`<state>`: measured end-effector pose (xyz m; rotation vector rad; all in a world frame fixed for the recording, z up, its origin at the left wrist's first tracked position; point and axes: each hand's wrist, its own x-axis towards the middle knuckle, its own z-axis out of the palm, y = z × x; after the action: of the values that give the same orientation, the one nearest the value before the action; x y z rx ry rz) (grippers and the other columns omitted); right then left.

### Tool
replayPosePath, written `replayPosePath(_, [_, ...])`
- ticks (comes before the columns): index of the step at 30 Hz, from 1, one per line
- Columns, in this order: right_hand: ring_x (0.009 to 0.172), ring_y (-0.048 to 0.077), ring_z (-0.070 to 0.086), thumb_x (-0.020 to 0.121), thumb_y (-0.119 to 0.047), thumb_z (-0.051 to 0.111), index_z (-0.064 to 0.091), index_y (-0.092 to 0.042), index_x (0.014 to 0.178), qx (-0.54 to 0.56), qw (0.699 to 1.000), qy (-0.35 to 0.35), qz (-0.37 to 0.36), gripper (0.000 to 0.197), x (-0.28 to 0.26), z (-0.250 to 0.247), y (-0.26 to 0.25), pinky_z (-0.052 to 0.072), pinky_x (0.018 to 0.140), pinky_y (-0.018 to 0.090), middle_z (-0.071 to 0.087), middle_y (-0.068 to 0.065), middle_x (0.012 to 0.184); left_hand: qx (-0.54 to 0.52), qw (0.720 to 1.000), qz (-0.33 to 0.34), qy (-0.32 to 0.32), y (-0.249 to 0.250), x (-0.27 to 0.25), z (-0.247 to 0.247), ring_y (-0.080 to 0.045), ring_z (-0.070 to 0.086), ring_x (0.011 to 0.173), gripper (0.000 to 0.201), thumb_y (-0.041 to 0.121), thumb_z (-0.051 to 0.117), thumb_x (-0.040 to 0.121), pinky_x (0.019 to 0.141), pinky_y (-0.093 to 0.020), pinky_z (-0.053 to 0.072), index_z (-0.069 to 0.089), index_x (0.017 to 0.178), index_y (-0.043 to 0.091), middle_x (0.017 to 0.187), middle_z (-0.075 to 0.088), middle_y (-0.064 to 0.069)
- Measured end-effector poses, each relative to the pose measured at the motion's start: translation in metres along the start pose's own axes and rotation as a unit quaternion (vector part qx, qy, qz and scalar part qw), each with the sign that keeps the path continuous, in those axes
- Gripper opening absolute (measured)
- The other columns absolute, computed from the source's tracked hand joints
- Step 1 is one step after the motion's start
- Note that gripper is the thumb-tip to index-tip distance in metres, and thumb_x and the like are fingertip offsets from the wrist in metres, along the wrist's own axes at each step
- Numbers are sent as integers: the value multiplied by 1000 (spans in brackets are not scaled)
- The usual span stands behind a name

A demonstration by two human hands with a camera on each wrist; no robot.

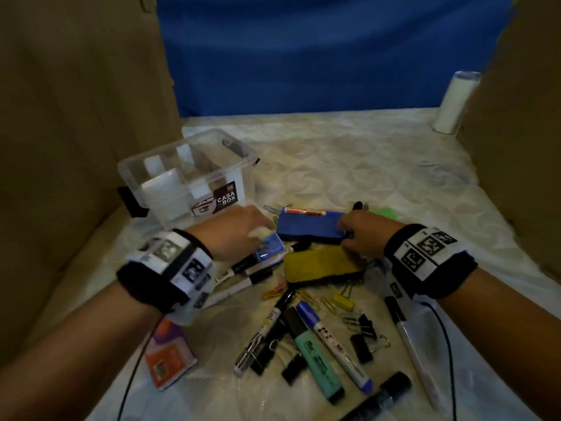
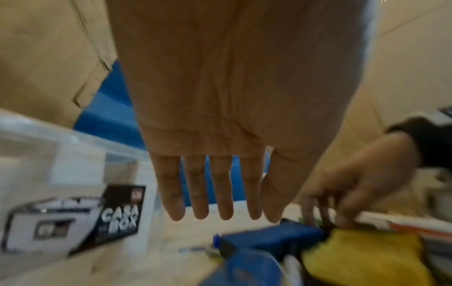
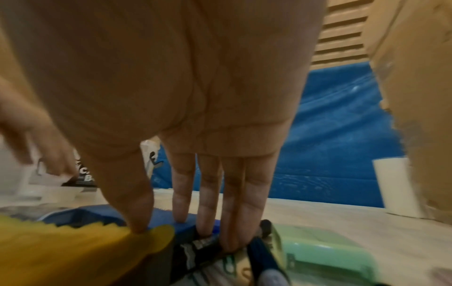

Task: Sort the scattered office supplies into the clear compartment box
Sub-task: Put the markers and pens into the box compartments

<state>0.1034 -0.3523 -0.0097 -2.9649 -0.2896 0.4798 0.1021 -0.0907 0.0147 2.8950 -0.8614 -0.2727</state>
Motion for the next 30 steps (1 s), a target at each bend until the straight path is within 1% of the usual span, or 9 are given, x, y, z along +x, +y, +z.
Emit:
replayPosePath(3, [112, 31, 55, 92, -26, 52, 49, -17, 129, -16, 1000, -13, -8, 38, 7, 0, -3, 47, 94, 36, 52, 12, 131, 48, 997, 39, -53, 18, 6, 28, -25, 45, 129, 37, 30, 40, 100, 104, -33, 37, 52, 134, 24, 146, 43, -3])
replayPosePath(6, [126, 30, 48, 95, -26, 47, 41, -25, 141, -28, 999, -29, -16, 46, 12, 1, -4, 42, 103, 36, 44, 10, 144, 77, 991, 9, -112, 10, 6, 36, -30, 40, 133, 47, 22, 41, 99, 102, -38, 41, 36, 144, 36, 156, 23, 1])
replayPosePath(10, [129, 30, 45, 97, -24, 39, 34, -28, 146, -37, 998, -47, -19, 49, 15, -3, -3, 40, 105, 36, 41, 10, 147, 132, 978, -32, -156, -5, 1, 35, -27, 46, 127, 56, 17, 52, 91, 96, -36, 46, 38, 141, 36, 149, 30, 3])
replayPosePath(14, [133, 32, 37, 99, -22, 33, 28, -31, 148, -76, 995, -58, -41, 50, 13, -4, -10, 37, 106, 39, 34, 10, 152, 112, 985, -53, -123, 0, 2, 24, -24, 43, 130, 38, 18, 44, 95, 103, -36, 42, 56, 128, 32, 150, 34, 2])
replayPosePath(16, [139, 30, 29, 100, -18, 31, 25, -33, 149, -59, 992, -76, -80, 52, 9, -4, -18, 33, 107, 38, 28, 4, 156, 92, 991, -52, -79, 7, 10, 17, -25, 41, 131, 42, 12, 46, 93, 104, -37, 40, 54, 132, 28, 151, 33, -1])
replayPosePath(20, [134, 21, 40, 97, -10, 35, 32, -34, 147, 46, 987, -82, -129, 55, 6, -10, -22, 35, 97, 22, 32, -1, 155, 83, 990, -56, -96, 18, 33, 16, -26, 21, 144, 69, 2, 42, 91, 112, -42, 32, 22, 149, 33, 160, 10, 5])
replayPosePath(22, [134, 23, 40, 93, -7, 38, 36, -33, 145, 62, 992, -41, -105, 58, 8, -18, -14, 38, 105, 29, 32, 0, 154, 80, 985, -59, -140, 22, 41, 21, -26, 16, 146, 71, 2, 41, 93, 112, -44, 32, 14, 150, 34, 161, 3, 7])
replayPosePath(25, [127, 27, 46, 92, -4, 38, 47, -22, 137, 65, 997, 3, -45, 50, 7, -31, 8, 39, 105, 35, 44, 7, 144, 100, 976, -67, -179, 19, 45, 30, -28, 20, 145, 65, 8, 37, 97, 109, -41, 36, 11, 151, 32, 161, 1, 7])
replayPosePath(30, [121, 24, 50, 94, -15, 48, 53, -16, 130, 42, 999, 0, -15, 36, -8, -37, 40, 38, 91, 27, 52, 7, 136, 100, 982, -83, -137, 17, 41, 27, -25, 24, 144, 55, 20, 39, 99, 113, -39, 32, 19, 151, 24, 160, 14, -1])
